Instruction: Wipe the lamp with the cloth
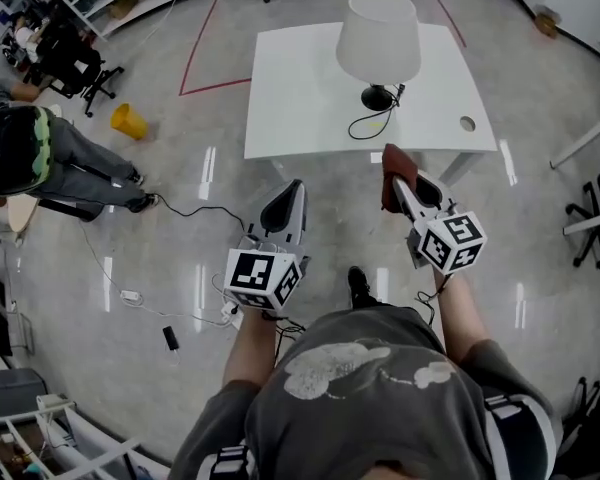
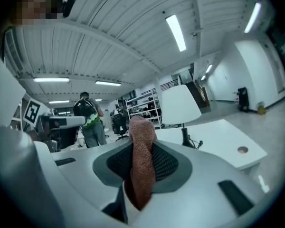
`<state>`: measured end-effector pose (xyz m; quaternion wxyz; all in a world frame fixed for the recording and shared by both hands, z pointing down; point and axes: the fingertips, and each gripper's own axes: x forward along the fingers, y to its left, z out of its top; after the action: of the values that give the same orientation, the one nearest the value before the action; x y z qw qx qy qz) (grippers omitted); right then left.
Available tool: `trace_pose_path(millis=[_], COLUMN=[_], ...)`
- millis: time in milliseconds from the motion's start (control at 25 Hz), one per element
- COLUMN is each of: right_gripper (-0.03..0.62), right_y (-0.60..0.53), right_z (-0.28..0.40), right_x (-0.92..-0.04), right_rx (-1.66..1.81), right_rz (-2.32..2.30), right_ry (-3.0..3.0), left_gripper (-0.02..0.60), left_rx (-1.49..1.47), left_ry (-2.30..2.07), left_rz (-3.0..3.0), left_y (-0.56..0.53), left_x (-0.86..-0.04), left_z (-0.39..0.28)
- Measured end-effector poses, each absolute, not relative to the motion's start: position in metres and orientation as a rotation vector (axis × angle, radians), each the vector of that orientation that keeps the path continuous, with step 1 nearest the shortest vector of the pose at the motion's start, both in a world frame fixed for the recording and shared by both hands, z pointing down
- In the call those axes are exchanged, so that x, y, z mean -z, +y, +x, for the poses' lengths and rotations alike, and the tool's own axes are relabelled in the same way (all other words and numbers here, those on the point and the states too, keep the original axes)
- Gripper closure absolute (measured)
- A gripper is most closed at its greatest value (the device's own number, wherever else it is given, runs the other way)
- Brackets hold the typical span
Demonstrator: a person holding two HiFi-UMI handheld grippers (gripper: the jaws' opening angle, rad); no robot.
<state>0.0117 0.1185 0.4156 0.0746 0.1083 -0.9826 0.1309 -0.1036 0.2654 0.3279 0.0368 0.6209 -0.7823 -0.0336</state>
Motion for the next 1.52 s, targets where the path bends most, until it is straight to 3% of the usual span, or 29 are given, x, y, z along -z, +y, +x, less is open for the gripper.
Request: trace_pose_path(millis=[520, 720, 1520], right_gripper=[0.503, 0.503, 0.503], right_y=[0.057, 0.062, 0.034], right_z=[-0.071, -0.138, -0.292], right_x=[-0.403, -0.38, -0.357], right_rx=[-0.346, -0.341, -0.455], right_rz=[0.111, 0.085, 0.617], right_ry=[-2.982, -3.002, -3.041], left_gripper=[0.574, 0.574, 0.574], left_rx=[0.094, 0.104, 0.103], left_ry=[-2.478, -2.466, -2.159], left_rz=[1.806, 1.807, 2.228], left_y=[0.181, 0.178, 0.104], left_x=[-0.334, -0.322, -0.321], left_z=[-0.171, -0.232, -0.387])
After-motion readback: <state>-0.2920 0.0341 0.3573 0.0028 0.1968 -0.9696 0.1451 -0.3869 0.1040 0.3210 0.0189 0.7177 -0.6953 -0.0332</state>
